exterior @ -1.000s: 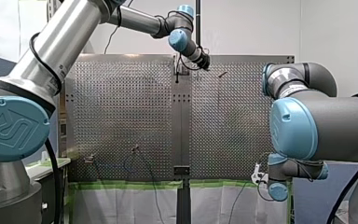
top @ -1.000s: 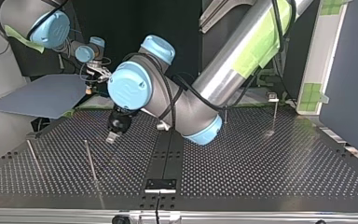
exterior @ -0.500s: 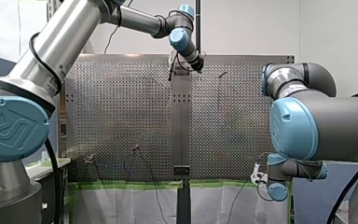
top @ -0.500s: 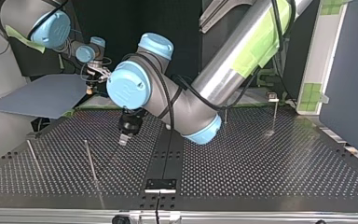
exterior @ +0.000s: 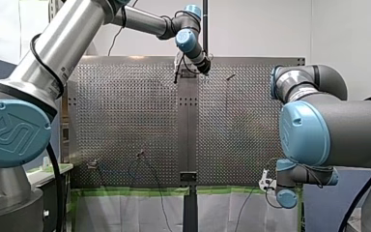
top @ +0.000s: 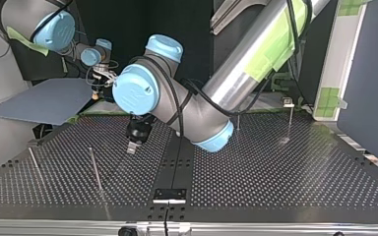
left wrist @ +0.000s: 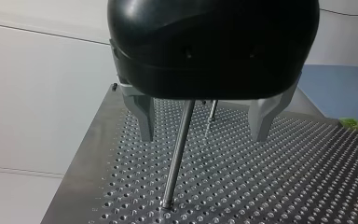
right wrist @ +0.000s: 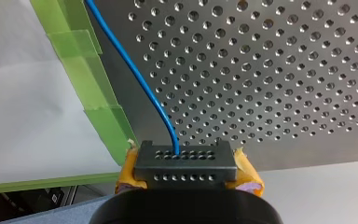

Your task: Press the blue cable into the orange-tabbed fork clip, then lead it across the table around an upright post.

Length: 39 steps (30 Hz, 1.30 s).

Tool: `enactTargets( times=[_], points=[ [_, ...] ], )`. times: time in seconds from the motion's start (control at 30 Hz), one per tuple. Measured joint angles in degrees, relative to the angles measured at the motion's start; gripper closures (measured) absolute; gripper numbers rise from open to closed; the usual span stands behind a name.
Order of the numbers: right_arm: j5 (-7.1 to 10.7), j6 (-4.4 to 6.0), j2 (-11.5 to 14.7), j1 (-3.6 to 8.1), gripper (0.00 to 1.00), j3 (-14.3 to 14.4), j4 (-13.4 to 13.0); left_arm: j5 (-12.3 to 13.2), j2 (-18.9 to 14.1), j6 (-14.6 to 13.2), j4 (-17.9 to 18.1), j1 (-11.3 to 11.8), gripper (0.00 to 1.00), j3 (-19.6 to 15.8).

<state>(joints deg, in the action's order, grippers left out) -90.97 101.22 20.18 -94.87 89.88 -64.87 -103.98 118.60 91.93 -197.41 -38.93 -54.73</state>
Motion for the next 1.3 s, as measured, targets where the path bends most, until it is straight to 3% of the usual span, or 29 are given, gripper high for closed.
enactTargets(
  times=[0.23,0.4,0.7,1.0,1.17,1.3],
  points=[
    [0.25,-1.94,0.66,-0.69,1.00,0.00,0.51,1.00,0.02,0.26,-0.41,-0.12,0.00,-0.01],
    [-1.40,-2.22,3.26,-2.68,1.00,0.00,2.56,1.20,0.00,1.27,-1.95,-0.27,0.00,-0.01],
    [-2.56,-0.73,8.43,-4.06,1.00,-0.65,7.40,0.85,0.00,2.02,-3.92,-0.47,0.00,-1.35],
    [-2.37,0.45,13.53,-4.41,1.00,-3.12,12.51,1.01,0.00,3.53,0.37,0.18,0.00,-6.72],
    [-1.95,1.51,16.41,-5.12,1.00,-3.32,15.39,0.99,-0.01,3.90,1.39,0.83,0.00,-9.66],
    [-1.52,1.73,18.58,-5.74,1.00,-3.33,17.56,1.46,-0.01,4.01,2.37,1.22,0.00,-12.03]
  ],
)
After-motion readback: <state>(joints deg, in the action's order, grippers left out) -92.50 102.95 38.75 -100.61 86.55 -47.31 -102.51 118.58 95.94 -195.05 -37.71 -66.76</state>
